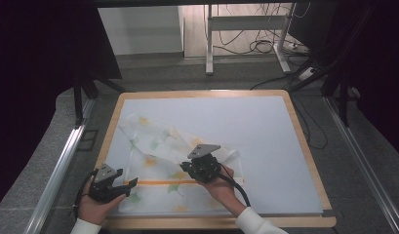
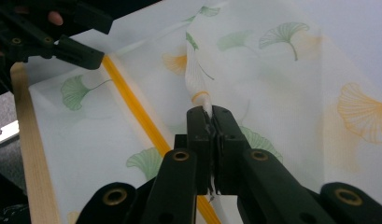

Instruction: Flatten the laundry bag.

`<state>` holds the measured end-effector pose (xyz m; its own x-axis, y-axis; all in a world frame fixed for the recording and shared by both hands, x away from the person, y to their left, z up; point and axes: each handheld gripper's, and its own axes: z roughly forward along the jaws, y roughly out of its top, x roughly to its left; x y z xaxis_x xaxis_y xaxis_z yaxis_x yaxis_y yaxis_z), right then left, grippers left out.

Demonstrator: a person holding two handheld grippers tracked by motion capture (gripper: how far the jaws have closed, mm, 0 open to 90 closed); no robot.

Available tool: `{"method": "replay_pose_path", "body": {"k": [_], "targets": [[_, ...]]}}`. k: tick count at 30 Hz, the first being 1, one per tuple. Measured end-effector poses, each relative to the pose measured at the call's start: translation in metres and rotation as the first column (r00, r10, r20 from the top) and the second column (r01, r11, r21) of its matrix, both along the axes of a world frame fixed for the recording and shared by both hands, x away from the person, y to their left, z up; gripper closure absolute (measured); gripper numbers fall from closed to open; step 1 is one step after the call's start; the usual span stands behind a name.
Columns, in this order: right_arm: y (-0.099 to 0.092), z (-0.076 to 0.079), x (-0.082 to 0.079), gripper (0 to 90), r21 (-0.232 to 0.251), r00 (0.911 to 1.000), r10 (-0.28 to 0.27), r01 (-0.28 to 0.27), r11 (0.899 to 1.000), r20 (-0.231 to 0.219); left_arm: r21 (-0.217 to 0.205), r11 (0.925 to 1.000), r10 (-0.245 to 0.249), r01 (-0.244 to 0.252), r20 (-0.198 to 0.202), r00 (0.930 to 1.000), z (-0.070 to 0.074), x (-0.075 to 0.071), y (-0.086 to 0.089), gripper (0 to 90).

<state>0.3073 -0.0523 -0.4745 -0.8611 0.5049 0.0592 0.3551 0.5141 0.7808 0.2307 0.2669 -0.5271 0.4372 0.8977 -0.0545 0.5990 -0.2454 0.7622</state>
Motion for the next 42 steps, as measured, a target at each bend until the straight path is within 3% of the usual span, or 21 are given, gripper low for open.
{"method": "replay_pose_path", "body": {"k": [29, 42], "targets": [[-0.042, 0.011, 0.034, 86.3, 0.068, 0.9902, -0.139, 0.139, 0.988, -0.006, -0.005, 1.0, 0.0, 0.0, -0.005, 1.0, -0.001, 0.0, -0.001, 30.8], [-0.059, 0.007, 0.057, 86.2, 0.078, 0.98, -0.195, 0.198, 0.977, -0.041, -0.002, 1.0, -0.001, 0.001, -0.008, 1.0, -0.001, 0.001, -0.001, 30.8]]}}
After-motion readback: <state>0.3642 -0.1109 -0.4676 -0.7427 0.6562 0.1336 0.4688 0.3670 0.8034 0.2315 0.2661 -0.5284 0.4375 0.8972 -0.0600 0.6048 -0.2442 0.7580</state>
